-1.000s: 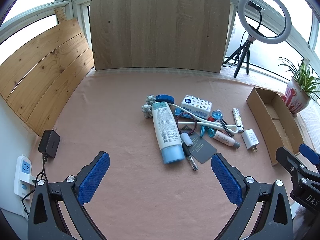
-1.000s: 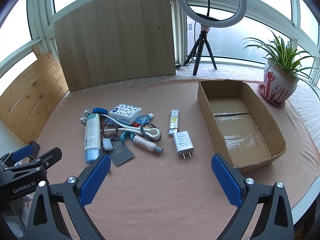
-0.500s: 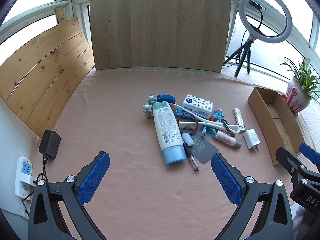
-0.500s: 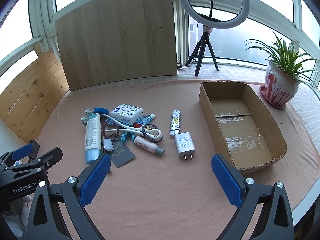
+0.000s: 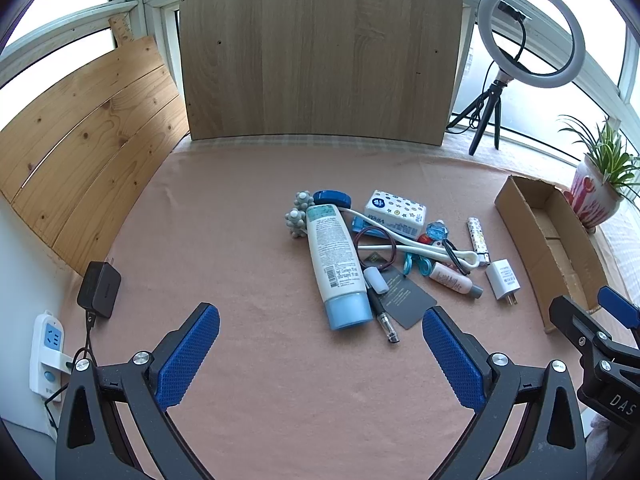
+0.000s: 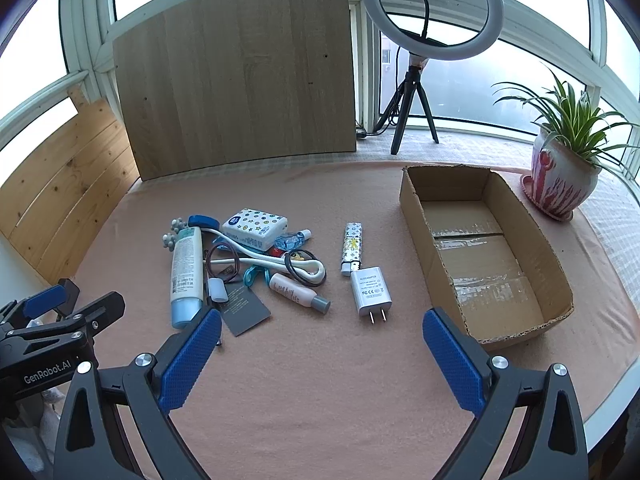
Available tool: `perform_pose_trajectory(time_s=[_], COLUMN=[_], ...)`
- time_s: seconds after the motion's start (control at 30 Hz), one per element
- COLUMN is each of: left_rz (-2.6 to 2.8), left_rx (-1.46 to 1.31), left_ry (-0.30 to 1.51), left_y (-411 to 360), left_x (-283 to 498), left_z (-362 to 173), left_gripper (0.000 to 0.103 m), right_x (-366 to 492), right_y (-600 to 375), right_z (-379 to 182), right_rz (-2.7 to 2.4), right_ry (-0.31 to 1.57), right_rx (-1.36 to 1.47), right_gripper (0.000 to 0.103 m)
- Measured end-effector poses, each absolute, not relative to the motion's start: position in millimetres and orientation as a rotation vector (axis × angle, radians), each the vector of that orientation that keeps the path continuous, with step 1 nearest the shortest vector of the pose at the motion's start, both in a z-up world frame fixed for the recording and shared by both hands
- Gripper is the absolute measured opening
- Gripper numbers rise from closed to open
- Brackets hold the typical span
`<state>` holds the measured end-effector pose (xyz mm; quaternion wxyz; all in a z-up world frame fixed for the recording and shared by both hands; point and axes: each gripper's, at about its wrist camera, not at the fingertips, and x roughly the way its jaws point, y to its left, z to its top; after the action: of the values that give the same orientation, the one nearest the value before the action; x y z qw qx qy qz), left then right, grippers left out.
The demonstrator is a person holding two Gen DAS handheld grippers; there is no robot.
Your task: Organize objects
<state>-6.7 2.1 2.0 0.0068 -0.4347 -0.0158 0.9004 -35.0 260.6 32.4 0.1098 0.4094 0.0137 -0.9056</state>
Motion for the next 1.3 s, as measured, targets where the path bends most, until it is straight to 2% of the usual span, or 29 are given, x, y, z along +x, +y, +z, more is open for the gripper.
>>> perform_pose_trajectory(time_s=[1.3], left_rz=[2.811], left_rx=[-1.376], left_ry=[-0.070], left_y=[0.4], left_x=[-5.5], left_z=[-3.1], left_gripper=[0.103], right_x=[-34.0], right_y=[259.5], right_z=[26.1], right_rz=[-2.644], right_ry=[0.051], right_rx=[1.228], right_gripper=[0.099])
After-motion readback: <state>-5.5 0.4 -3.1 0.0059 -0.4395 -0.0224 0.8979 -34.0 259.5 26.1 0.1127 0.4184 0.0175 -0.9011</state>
